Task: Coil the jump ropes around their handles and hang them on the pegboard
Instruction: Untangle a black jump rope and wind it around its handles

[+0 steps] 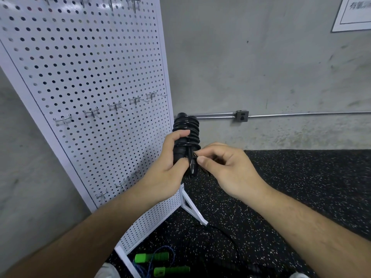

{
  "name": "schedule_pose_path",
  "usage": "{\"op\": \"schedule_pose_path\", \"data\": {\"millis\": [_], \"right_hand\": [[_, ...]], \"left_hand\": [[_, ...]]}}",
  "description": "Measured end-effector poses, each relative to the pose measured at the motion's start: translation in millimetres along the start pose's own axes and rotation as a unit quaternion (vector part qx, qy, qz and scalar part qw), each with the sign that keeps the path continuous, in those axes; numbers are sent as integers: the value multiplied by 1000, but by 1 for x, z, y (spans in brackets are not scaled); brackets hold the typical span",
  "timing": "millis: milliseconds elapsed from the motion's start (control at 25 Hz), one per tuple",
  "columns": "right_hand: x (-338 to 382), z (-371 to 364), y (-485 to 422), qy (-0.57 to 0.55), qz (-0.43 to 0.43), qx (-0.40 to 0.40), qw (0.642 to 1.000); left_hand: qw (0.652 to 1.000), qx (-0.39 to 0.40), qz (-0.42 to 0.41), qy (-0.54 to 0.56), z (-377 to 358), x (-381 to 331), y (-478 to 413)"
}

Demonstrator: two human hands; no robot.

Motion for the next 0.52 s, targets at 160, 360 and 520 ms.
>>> {"op": "schedule_pose_path", "data": {"millis": [160,360,520], "right_hand": [[3,-1,1,37,31,-6,999],[14,-3,8,65,79,-61,993],[28,-1,9,100,94,-111,984]], "left_hand": [[1000,-8,-20,-13,-1,-2,0],[999,-4,-12,33,-5,-3,-6],[989,10,7,147,-4,6,-11]]}}
Point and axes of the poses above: each hand's wrist, its own y-axis away from the middle knuckle, its own z-axis out of the back of the hand, x = y × z, the point moved 8 cm from there along -y, towards the middle knuckle, and after that the axes turned 1 degree about -y, right-handed, at the moved point
